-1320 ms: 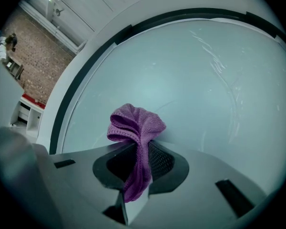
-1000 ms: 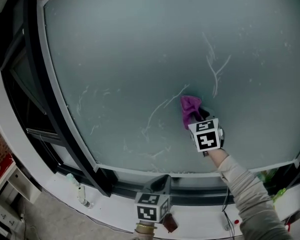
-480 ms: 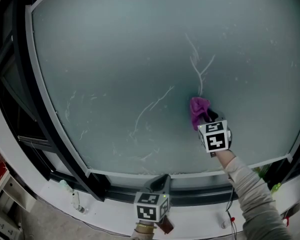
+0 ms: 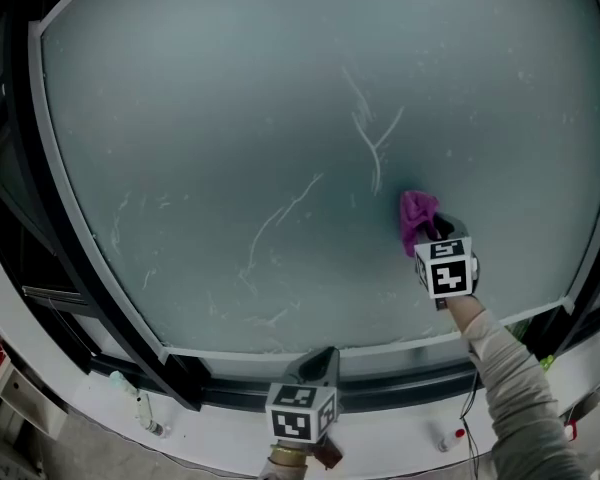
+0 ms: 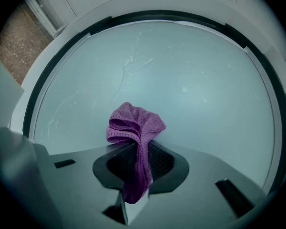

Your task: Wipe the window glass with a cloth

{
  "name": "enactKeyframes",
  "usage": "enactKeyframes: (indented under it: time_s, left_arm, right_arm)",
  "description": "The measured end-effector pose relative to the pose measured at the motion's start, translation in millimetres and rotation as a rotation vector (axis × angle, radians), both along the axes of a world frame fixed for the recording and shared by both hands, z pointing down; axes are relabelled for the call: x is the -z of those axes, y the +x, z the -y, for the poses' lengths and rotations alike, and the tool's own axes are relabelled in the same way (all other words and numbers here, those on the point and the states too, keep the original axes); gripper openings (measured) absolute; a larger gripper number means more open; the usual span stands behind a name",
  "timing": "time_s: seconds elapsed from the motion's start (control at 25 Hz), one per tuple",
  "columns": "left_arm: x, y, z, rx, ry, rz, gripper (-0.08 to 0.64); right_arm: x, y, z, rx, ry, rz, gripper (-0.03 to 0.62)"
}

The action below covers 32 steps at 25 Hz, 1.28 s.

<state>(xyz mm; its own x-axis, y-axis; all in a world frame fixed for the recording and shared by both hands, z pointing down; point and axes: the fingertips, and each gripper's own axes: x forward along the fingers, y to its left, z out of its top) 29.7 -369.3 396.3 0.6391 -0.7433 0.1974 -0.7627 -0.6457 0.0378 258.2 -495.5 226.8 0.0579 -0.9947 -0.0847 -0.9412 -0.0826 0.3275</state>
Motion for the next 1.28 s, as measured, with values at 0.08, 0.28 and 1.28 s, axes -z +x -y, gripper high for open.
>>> enactKeyframes:
  time_s: [0.08,0.28,1.28]
  left_arm:
    - [-0.1,4.0,0.2,-0.008,0.0,-0.001,0.005]
    - [-1.1,13.9,-0.4,-0.03,-0.004,-0.003,0.005]
    - [-4.7,-22.1,-7.8,0.052,-0.014,-0.012,0.005]
  right_arm:
    - [-1.3,13.8,-3.8,-0.026,-0.004,0.008,0.058]
    - [-5.4,48.6,-11.9,-0.094,-0.015,0.018,0.058]
    - [-15.3,-62.6,-46.1,0.161,0.024,0.029,0.058]
